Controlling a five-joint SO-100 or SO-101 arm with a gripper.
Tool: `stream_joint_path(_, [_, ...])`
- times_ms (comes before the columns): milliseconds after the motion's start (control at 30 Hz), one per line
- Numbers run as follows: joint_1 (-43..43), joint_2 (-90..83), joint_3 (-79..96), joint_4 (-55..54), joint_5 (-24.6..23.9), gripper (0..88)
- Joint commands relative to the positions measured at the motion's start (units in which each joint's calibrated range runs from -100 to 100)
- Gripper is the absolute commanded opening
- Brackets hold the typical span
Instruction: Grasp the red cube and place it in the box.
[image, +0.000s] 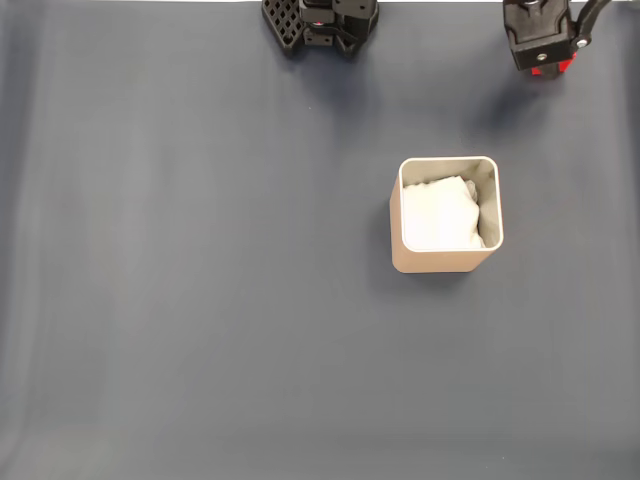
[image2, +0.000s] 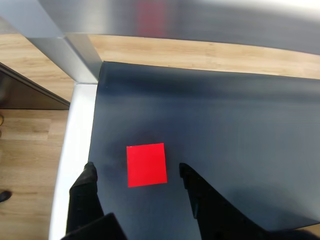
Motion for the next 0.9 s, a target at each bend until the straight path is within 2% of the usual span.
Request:
stream_joint_path(0, [0.27, 0.54, -0.22, -1.34, -0.29, 40.7])
stream_joint_path(867, [-0.02, 3.48, 1.6, -5.53, -0.73, 39.8])
